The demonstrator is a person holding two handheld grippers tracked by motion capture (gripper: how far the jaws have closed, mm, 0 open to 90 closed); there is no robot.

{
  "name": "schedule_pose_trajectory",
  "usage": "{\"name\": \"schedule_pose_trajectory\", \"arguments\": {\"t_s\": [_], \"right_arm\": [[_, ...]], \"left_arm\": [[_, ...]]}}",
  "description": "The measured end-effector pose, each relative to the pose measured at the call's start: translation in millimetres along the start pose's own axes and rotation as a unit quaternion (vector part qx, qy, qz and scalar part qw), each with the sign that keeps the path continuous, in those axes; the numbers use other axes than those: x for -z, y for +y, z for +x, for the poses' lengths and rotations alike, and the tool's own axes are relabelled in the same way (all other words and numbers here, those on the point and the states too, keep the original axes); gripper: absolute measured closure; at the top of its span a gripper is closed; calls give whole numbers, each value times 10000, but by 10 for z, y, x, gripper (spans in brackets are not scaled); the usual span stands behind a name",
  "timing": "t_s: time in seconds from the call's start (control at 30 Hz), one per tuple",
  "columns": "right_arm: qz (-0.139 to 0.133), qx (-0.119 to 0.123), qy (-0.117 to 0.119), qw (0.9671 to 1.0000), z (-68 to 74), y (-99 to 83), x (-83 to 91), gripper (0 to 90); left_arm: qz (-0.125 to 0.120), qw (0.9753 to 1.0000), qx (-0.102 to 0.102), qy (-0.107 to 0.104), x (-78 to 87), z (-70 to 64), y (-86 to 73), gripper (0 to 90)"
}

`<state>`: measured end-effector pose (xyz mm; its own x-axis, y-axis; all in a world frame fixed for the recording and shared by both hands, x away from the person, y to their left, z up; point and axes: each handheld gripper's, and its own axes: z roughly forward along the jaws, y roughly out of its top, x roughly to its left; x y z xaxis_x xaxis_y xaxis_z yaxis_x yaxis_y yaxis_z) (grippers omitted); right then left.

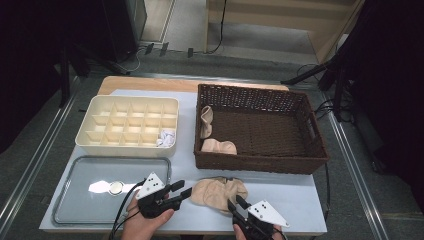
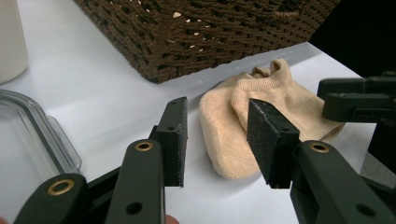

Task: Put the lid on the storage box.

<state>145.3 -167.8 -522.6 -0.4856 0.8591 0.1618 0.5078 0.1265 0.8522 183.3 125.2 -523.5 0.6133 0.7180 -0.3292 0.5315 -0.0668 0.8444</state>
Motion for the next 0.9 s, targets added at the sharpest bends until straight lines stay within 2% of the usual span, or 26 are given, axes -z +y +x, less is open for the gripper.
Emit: {"name": "schedule_pose_trajectory", "arguments": {"t_s": [0.1,0.23,0.43,0.5,0.6,0.67,0.73,0.9], "right_arm": [[131,-104,150,9997,-27,-1,2,875],[1,-152,185,9997,-49,35,51,886],[-515,12,56,9987,-168,178,260,887],[-756,81,-68,9971,-251,235,364,886],[-956,151,-307,9948,-340,290,476,887],[-963,394,-471,9935,-351,315,507,887],[-897,603,-511,9928,-317,317,485,886],[-612,1016,-264,9926,-93,260,274,884]], "left_arm": [[-3,10000,4,1,-1,2,-1,601],[5,10000,10,-6,-5,2,-5,601],[-13,10000,15,1,3,6,0,601],[-10,10000,18,13,2,13,-3,601],[0,10000,18,8,-2,13,-5,601],[-8,10000,22,0,-5,7,-4,601],[-8,10000,18,12,-6,2,-4,601],[-8,10000,14,2,-2,-3,-5,601]]}}
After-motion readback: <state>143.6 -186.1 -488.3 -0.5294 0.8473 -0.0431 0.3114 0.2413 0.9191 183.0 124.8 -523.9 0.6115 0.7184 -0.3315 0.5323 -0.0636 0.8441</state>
